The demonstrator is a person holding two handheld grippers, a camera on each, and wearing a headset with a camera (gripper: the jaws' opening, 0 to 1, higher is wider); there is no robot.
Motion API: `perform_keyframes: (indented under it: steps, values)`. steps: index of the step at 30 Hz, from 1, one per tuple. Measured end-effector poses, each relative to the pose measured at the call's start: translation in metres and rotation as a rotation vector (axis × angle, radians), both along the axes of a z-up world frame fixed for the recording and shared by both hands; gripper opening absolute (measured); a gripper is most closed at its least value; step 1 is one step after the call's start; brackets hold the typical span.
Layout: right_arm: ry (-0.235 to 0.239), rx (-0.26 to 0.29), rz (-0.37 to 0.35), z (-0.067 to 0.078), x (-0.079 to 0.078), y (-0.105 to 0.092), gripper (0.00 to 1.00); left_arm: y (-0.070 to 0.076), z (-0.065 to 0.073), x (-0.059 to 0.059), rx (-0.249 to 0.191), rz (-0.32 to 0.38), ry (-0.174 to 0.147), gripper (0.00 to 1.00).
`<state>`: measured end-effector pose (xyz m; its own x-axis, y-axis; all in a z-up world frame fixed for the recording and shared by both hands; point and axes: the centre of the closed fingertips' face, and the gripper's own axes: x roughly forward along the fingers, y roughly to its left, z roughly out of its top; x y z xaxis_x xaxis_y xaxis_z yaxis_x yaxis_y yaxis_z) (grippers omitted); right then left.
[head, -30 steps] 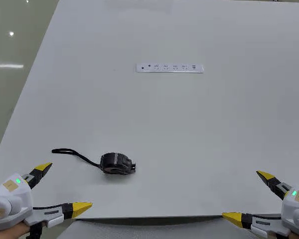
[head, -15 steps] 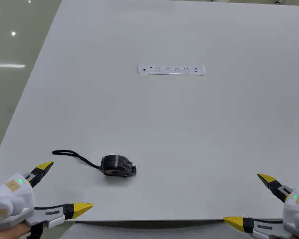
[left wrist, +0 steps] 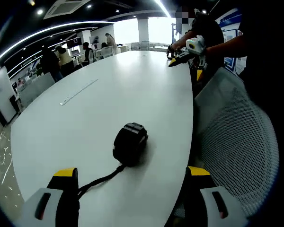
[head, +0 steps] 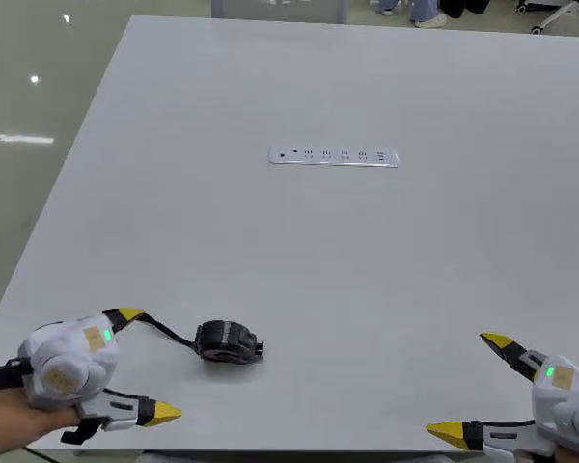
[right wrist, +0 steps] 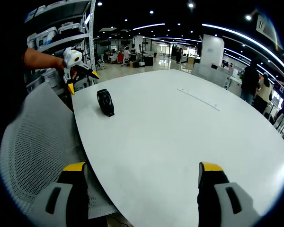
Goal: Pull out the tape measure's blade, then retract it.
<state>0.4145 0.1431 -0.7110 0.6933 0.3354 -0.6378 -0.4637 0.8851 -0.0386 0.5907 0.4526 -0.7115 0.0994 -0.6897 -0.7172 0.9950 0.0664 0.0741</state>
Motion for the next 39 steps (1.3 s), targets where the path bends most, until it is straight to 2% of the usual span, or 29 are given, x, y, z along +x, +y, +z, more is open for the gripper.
perform_keyframes:
  steps: [3,6,9,12,17,19,22,23,25,28,29,32,34,35,37,39]
  values:
    - [0.010,-0.014,0.046,0.001,0.006,0.009,0.98,-0.013,0.003,0.004,0.024,-0.057,-0.007,0.90]
    - [0.015,-0.020,0.079,0.003,0.014,0.015,0.98,-0.024,0.002,0.003,0.059,-0.120,0.017,0.90]
    - [0.011,-0.024,0.110,0.011,0.024,0.023,0.98,-0.033,0.001,0.004,0.092,-0.169,0.033,0.90]
    - [0.005,-0.019,0.142,0.019,0.035,0.033,0.98,-0.043,-0.001,0.006,0.126,-0.222,0.036,0.90]
    - [-0.002,-0.002,0.184,0.028,0.047,0.047,0.98,-0.054,-0.001,0.008,0.163,-0.273,0.027,0.88]
    - [0.002,0.004,0.207,0.026,0.050,0.054,0.99,-0.059,-0.001,0.009,0.172,-0.288,0.024,0.84]
    - [0.008,-0.005,0.227,0.020,0.056,0.059,1.00,-0.062,-0.005,0.006,0.209,-0.334,0.020,0.80]
    - [0.011,-0.002,0.236,0.020,0.059,0.063,1.00,-0.063,-0.008,0.004,0.233,-0.357,0.015,0.79]
    - [0.016,-0.002,0.247,0.019,0.065,0.067,1.00,-0.065,-0.013,0.005,0.262,-0.383,-0.015,0.78]
    - [0.027,0.008,0.260,0.016,0.074,0.073,1.00,-0.070,-0.021,0.002,0.290,-0.387,-0.002,0.75]
    - [0.029,0.008,0.262,0.015,0.075,0.074,1.00,-0.071,-0.022,0.001,0.290,-0.388,-0.003,0.73]
    - [0.066,0.019,0.280,0.009,0.084,0.086,1.00,-0.074,-0.034,-0.001,0.341,-0.412,-0.025,0.62]
    - [0.079,0.022,0.289,0.006,0.087,0.091,1.00,-0.076,-0.039,-0.003,0.348,-0.409,-0.020,0.54]
    - [0.084,0.026,0.297,0.006,0.090,0.096,0.99,-0.077,-0.043,-0.007,0.349,-0.413,-0.006,0.50]
    - [0.085,0.027,0.302,0.004,0.094,0.101,0.98,-0.078,-0.046,-0.008,0.347,-0.413,-0.007,0.44]
    - [0.078,0.026,0.323,0.002,0.104,0.111,0.98,-0.077,-0.055,-0.005,0.365,-0.406,-0.018,0.39]
